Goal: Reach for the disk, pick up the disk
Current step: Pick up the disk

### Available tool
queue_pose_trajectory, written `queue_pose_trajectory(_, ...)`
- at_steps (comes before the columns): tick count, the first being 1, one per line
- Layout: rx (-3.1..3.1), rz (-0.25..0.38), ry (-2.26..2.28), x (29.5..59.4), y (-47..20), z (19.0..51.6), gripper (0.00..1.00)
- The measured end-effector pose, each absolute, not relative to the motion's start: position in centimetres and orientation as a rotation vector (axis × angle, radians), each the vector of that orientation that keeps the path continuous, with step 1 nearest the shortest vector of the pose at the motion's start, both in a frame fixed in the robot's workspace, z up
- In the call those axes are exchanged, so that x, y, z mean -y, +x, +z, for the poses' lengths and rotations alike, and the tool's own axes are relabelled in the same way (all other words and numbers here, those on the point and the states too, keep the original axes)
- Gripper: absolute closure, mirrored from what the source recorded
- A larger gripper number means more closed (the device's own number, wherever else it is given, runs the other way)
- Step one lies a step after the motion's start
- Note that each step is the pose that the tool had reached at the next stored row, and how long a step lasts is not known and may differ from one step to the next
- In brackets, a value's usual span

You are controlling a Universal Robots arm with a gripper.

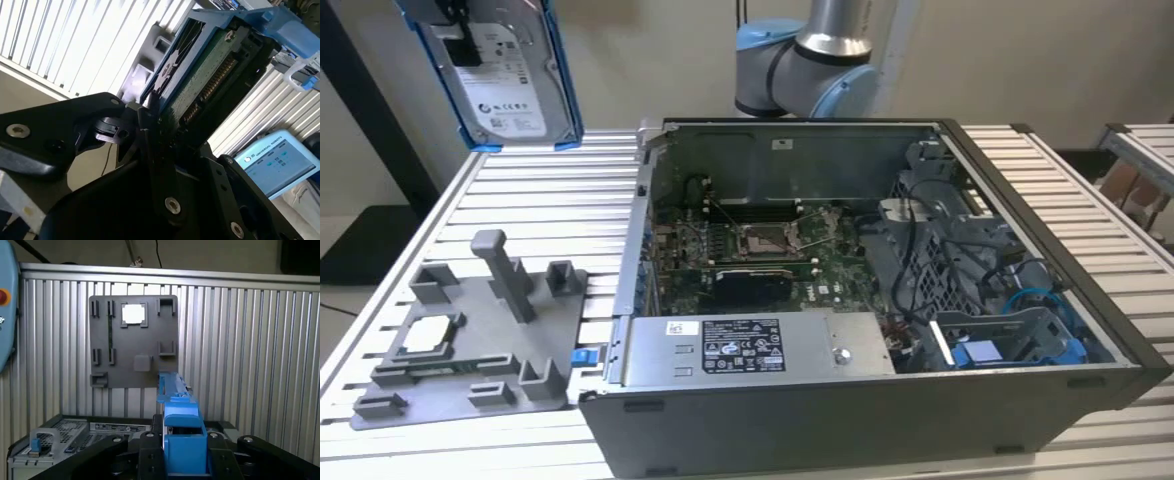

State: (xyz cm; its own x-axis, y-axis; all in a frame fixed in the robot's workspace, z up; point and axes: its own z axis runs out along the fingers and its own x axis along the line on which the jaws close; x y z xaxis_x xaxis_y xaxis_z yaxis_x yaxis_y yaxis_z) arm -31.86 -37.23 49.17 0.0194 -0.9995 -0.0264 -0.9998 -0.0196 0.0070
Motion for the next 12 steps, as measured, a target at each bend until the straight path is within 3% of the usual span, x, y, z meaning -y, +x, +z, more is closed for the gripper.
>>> queue_pose_trajectory(12,-2.191,0.040,-2.234,37.2,-27.8,49.2,1.00)
